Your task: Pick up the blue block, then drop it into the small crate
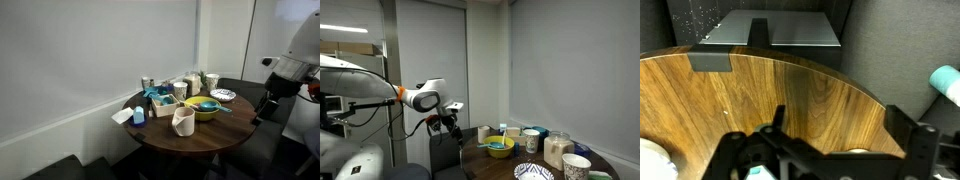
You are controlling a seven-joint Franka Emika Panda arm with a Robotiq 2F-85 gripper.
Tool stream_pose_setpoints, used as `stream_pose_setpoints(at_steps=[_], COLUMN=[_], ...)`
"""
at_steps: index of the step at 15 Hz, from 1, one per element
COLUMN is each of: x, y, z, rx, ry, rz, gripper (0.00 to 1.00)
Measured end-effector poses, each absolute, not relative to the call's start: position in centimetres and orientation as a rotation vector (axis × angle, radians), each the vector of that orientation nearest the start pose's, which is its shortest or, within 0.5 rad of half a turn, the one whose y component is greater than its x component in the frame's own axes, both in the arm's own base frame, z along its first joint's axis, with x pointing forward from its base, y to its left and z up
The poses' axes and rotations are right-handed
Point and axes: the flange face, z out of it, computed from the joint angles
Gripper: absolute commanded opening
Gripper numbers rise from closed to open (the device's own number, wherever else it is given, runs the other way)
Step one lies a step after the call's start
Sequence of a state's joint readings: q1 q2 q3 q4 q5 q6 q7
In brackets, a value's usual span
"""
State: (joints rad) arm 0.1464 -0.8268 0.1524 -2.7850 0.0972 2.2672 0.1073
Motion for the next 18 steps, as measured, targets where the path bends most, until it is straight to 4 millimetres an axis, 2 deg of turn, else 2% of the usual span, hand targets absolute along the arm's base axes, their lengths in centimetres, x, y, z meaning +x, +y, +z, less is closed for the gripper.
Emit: stream_pose_setpoints(at_steps=[4, 9, 12, 15, 18], x=[31.2, 31.4, 32.4, 33.2, 34.3], y=[9.6, 9.5, 7.5, 4.0, 1.6], z=[45.2, 45.6, 48.3, 52.0, 54.6], rx=[-3.083, -3.086, -3.086, -3.085, -3.062], ry=[-0.166, -0.134, 0.067, 0.28, 0.45], rz=[-0.439, -0.461, -0.577, -0.71, -0.733], gripper=[1.0, 1.0, 1.0, 1.0, 1.0])
